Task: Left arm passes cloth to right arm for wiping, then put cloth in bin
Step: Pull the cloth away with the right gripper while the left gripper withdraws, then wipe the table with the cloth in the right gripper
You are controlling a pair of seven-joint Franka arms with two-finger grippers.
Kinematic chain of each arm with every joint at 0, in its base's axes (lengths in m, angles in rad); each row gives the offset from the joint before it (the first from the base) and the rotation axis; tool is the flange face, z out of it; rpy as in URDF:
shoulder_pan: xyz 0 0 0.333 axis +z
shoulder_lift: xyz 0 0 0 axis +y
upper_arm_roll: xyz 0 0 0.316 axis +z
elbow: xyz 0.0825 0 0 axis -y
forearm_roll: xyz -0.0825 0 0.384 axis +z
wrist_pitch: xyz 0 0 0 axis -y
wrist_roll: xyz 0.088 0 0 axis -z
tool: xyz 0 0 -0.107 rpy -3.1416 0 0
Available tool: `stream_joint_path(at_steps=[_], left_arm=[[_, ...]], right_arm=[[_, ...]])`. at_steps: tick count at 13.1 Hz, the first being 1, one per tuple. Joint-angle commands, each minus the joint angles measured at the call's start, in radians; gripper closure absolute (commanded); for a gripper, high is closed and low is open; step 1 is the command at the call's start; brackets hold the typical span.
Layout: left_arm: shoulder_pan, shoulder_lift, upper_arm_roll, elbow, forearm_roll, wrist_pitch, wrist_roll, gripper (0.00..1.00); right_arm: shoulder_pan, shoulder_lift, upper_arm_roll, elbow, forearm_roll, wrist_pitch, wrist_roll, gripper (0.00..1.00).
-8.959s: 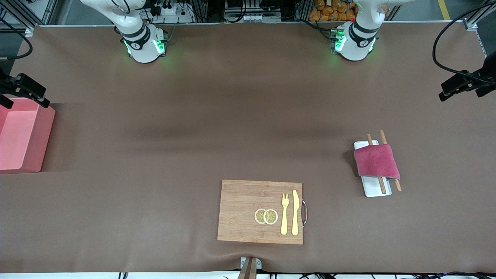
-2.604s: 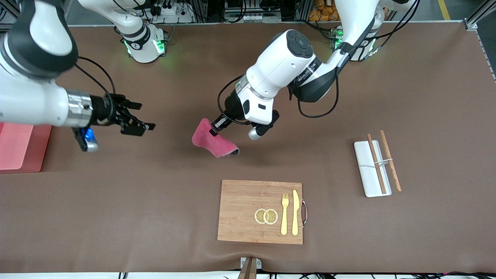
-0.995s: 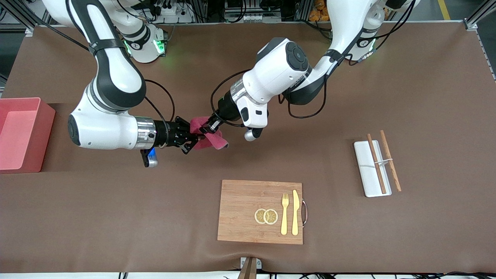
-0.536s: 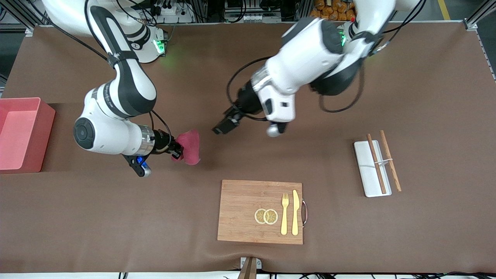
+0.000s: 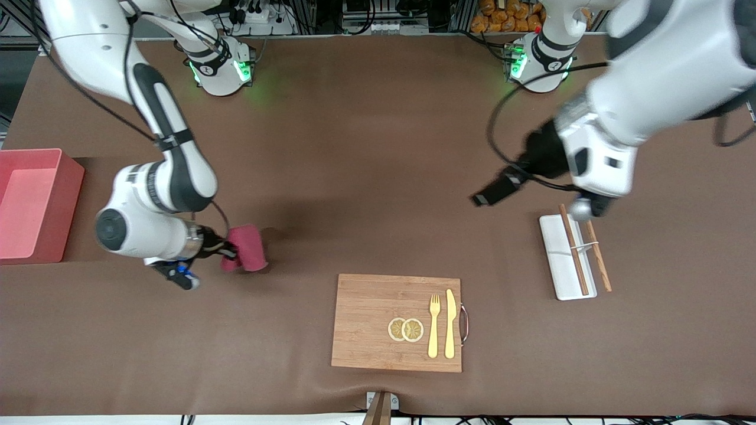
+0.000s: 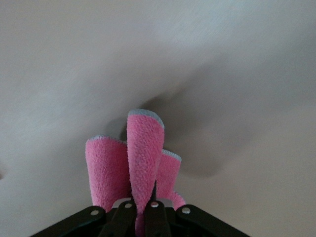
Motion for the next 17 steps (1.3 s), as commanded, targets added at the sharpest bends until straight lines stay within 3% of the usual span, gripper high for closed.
stream_joint_path(at_steps=[1,3,6,10,14,17], left_arm=[[0.101,-0.053,-0.011,-0.036,0.130,-0.111,0.222,0.00],[0.170,-0.068,-0.012,-0.052,0.216,-0.155,0.410,0.00],[0.286,-0.100,-0.015,-0.081,0.218,-0.161,0.627,0.00],[0.318,-0.151,-0.011,-0.079,0.244,-0.208,0.713,0.00],[0.281,-0.160,-0.012,-0.082,0.330,-0.212,0.736,0.00],[0.266,-0.220,0.021,-0.142,0.324,-0.206,0.747,0.00]], right_arm=[[-0.146,-0.001,0.018,-0.013,-0.078,0.002,-0.269,1.00],[-0.230,0.011,0.020,-0.004,-0.210,0.038,-0.429,1.00],[-0.328,0.018,0.020,0.042,-0.391,0.042,-0.662,1.00],[-0.382,0.025,0.020,0.133,-0.563,0.045,-0.945,1.00],[-0.358,0.070,0.028,0.101,-0.530,0.078,-0.765,1.00],[-0.251,0.068,0.029,0.065,-0.454,0.072,-0.560,1.00]])
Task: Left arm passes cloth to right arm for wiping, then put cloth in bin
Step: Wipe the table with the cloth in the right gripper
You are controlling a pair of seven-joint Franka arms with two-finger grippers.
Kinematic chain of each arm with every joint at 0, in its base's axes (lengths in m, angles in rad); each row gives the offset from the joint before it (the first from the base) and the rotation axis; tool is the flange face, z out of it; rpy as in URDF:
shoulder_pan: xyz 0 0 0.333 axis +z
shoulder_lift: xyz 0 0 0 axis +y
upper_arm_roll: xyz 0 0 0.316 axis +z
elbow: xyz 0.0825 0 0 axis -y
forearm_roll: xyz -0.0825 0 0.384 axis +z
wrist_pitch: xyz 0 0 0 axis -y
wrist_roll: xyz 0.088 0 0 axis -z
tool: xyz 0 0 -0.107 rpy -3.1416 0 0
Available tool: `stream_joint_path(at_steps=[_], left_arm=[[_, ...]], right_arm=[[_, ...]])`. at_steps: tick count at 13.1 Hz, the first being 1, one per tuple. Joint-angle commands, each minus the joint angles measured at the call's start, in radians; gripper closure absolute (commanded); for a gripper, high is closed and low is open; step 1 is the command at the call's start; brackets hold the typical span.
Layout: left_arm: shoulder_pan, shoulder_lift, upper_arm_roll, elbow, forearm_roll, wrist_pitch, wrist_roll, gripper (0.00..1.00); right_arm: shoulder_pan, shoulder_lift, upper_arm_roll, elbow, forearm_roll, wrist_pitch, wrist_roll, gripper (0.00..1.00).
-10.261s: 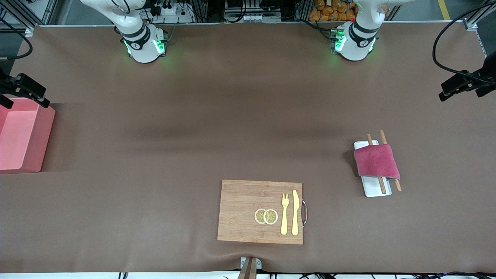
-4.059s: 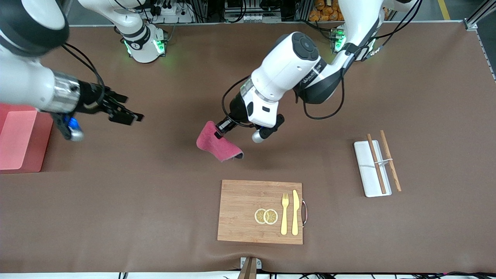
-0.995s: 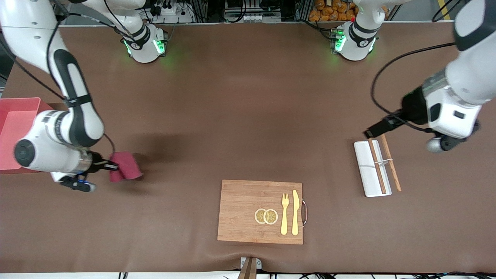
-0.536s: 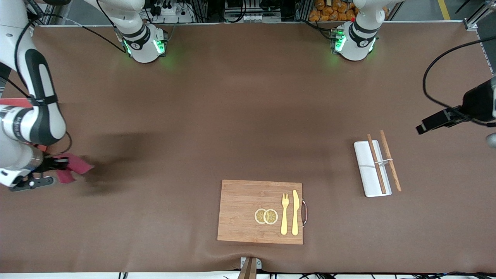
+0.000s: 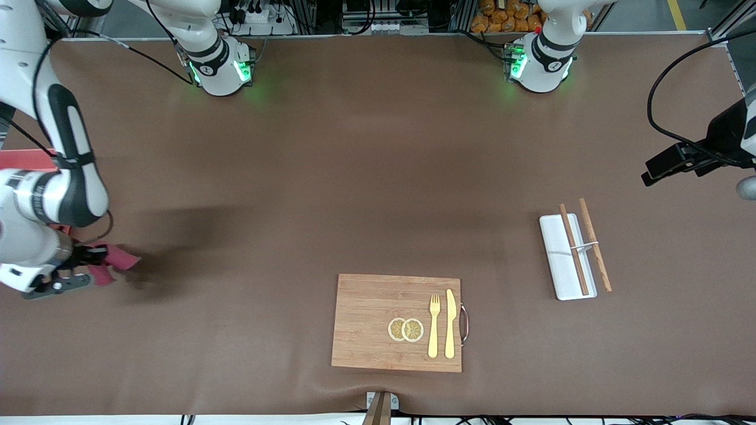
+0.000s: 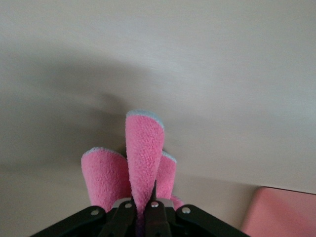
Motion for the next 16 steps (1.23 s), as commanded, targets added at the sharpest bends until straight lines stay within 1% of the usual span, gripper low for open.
stream_joint_path(at_steps=[1,3,4,5,7,8,10,11,12,14,16], left_arm=[[-0.052,-0.090,0.071,-0.093,0.019,0.006,0.047,0.00],[-0.179,-0.107,0.204,-0.114,0.019,0.006,0.050,0.00],[-0.227,-0.109,0.259,-0.120,0.019,0.006,0.050,0.00],[-0.247,-0.109,0.287,-0.121,0.019,0.006,0.052,0.00],[-0.247,-0.110,0.287,-0.121,0.017,0.006,0.052,0.00],[-0.247,-0.112,0.286,-0.121,0.014,0.004,0.049,0.00],[-0.246,-0.113,0.286,-0.121,0.014,0.003,0.045,0.00],[-0.243,-0.116,0.286,-0.121,0.014,0.001,0.045,0.00],[-0.238,-0.110,0.286,-0.121,0.013,0.001,0.047,0.00],[-0.238,-0.106,0.286,-0.121,0.013,0.003,0.050,0.00],[-0.232,-0.103,0.286,-0.121,0.013,0.006,0.052,0.00]], right_arm=[[0.107,-0.012,-0.001,-0.014,0.071,-0.032,0.188,1.00],[0.199,-0.013,-0.003,-0.016,0.157,-0.066,0.329,1.00],[0.234,-0.016,-0.003,-0.016,0.173,-0.075,0.398,1.00],[0.267,-0.022,0.000,-0.016,0.191,-0.086,0.461,1.00],[0.354,-0.032,0.003,-0.013,0.277,-0.113,0.605,1.00],[0.389,-0.035,0.003,-0.011,0.306,-0.115,0.685,1.00],[0.475,-0.056,0.003,-0.010,0.334,-0.116,0.820,1.00],[0.497,-0.065,0.003,-0.005,0.334,-0.116,0.862,1.00],[0.506,-0.080,0.003,-0.005,0.334,-0.122,0.868,1.00],[0.485,-0.122,0.000,0.001,0.332,-0.200,0.829,1.00],[0.434,-0.175,-0.018,0.001,0.306,-0.294,0.647,1.00]])
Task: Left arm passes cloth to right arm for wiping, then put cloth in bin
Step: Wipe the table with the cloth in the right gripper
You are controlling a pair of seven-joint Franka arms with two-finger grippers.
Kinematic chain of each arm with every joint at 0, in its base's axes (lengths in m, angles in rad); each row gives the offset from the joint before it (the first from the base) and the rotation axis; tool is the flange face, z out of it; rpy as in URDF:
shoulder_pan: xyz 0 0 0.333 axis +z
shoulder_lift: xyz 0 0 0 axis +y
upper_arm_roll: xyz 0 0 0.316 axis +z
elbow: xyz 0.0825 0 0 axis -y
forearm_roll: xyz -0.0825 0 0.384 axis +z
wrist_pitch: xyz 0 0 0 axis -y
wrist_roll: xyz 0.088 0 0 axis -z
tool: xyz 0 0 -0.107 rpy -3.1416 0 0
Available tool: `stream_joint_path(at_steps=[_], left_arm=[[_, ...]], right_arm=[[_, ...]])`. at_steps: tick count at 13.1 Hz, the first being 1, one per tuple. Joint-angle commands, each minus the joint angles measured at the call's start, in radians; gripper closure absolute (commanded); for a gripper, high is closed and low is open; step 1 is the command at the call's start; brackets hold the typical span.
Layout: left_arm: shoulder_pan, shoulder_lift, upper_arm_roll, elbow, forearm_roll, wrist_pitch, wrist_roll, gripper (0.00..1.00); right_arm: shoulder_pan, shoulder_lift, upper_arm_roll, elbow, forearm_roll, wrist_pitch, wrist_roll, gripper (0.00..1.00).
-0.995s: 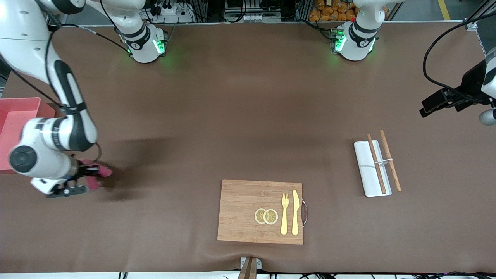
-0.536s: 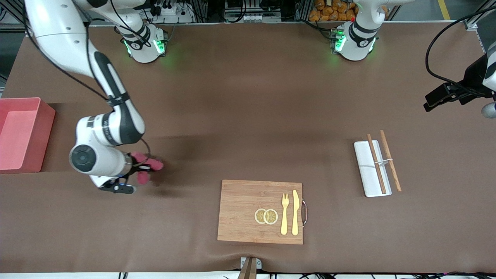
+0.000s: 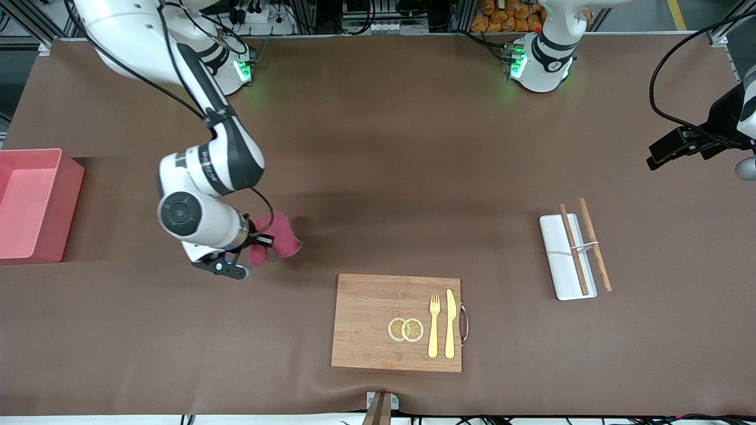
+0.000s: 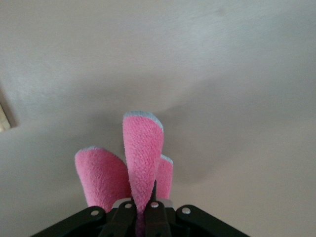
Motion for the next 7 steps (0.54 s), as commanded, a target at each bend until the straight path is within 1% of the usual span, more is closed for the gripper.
stream_joint_path(at_steps=[1,3,5,7], left_arm=[[0.000,-0.018,0.005,-0.021,0.013,0.007,0.018,0.00],[0.000,-0.011,0.005,-0.019,0.011,0.010,0.018,0.00],[0.000,-0.016,0.004,-0.019,0.011,0.007,0.019,0.00],[-0.002,-0.022,0.001,-0.021,0.013,0.001,0.019,0.00]], right_arm=[[-0.111,-0.096,-0.035,-0.011,-0.031,-0.123,-0.266,1.00],[-0.238,-0.135,-0.046,0.007,-0.091,-0.202,-0.569,1.00],[-0.376,-0.147,-0.046,0.013,-0.152,-0.213,-0.838,1.00],[-0.531,-0.140,-0.044,0.058,-0.176,-0.207,-1.119,1.00]])
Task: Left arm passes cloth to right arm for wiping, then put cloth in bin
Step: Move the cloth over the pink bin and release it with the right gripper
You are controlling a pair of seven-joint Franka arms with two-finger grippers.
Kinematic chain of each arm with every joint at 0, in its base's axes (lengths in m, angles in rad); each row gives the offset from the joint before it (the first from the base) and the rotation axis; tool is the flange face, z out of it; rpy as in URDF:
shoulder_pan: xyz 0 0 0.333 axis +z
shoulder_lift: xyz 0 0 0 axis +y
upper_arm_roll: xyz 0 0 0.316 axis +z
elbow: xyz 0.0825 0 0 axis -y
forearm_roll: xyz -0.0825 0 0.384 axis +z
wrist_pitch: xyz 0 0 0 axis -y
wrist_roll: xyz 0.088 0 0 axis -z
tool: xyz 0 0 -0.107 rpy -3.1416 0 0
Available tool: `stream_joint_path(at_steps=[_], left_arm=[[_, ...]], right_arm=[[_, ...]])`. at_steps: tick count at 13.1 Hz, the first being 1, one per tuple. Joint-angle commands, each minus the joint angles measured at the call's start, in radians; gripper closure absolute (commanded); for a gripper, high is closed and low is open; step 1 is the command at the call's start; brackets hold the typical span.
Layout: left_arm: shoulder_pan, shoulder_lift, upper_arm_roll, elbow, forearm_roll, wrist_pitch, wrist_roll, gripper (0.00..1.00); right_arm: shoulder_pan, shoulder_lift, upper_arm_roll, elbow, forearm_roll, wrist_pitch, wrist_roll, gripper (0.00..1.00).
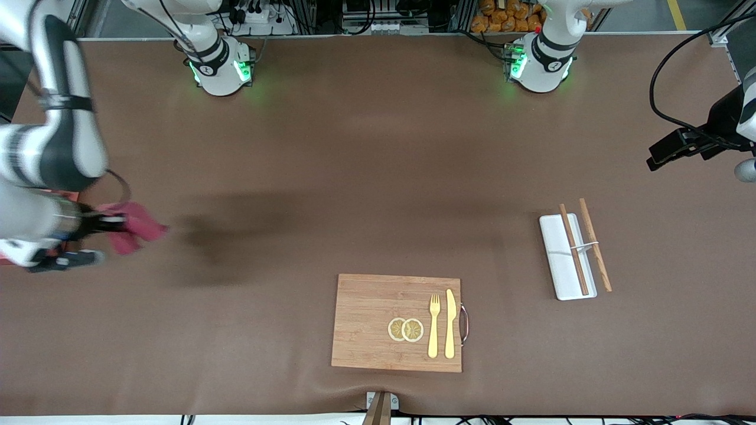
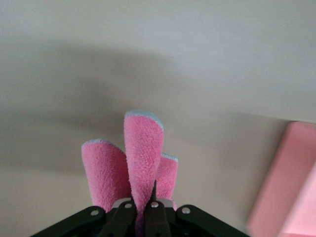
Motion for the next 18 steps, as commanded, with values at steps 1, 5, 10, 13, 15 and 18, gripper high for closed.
stream_joint_path(at_steps=[1,5,10,13,15,18], left_arm=[[-0.002,-0.022,-0.002,-0.014,0.013,-0.001,0.019,0.00],[-0.001,-0.024,-0.002,-0.017,0.011,-0.004,0.019,0.00],[0.016,-0.027,-0.002,-0.025,0.011,-0.023,0.019,0.00],[0.006,-0.024,-0.005,-0.019,0.011,-0.023,0.019,0.00],[0.007,-0.021,-0.027,-0.017,0.013,-0.018,0.018,0.00],[0.005,-0.019,-0.030,-0.017,0.011,-0.017,0.018,0.00]], right_arm=[[-0.179,0.005,0.024,0.055,-0.022,-0.007,-0.335,1.00],[-0.361,0.056,0.024,0.129,-0.030,0.078,-0.656,1.00],[-0.513,0.208,0.026,0.270,-0.023,0.231,-0.931,1.00],[-0.527,0.290,0.026,0.270,-0.023,0.378,-1.040,0.84],[-0.524,0.303,0.026,0.269,-0.012,0.409,-1.031,0.38],[-0.514,0.297,0.032,0.267,-0.010,0.395,-1.031,0.00]])
